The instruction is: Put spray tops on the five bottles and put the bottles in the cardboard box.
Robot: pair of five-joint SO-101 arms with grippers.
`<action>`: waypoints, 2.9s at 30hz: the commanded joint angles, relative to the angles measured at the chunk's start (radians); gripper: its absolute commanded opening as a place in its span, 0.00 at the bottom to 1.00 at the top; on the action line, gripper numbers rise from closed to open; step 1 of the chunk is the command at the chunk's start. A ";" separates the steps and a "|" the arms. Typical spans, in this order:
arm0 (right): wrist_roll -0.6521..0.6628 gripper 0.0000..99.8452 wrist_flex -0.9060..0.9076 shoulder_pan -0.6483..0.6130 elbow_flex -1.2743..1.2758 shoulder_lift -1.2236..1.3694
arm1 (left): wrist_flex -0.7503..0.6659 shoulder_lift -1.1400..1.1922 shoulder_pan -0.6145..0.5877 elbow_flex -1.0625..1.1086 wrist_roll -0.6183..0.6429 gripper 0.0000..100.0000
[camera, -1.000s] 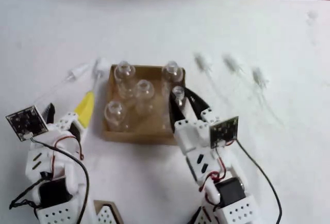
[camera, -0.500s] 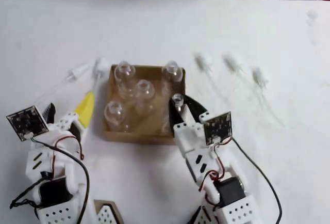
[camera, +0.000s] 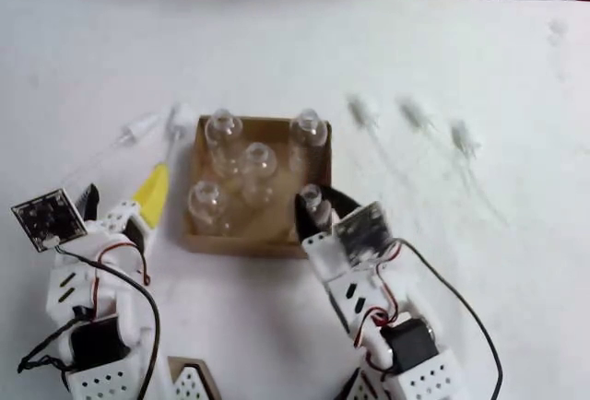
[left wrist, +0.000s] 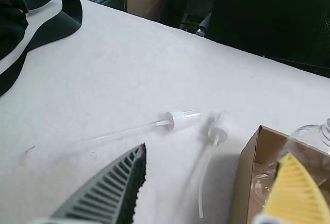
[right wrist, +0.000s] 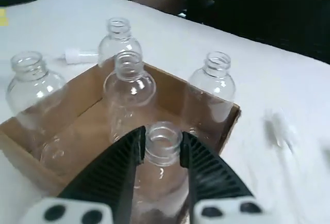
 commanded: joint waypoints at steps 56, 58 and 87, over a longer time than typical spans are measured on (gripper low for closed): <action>-0.046 0.17 0.351 0.479 -0.199 0.007 | 0.170 0.001 0.134 -0.399 -0.463 0.20; -0.046 0.17 0.344 0.479 -0.192 0.007 | 0.192 0.041 0.133 -0.454 -0.479 0.20; -0.044 0.17 0.240 0.483 -0.107 0.007 | 0.655 1.860 -0.050 -1.806 -0.832 0.19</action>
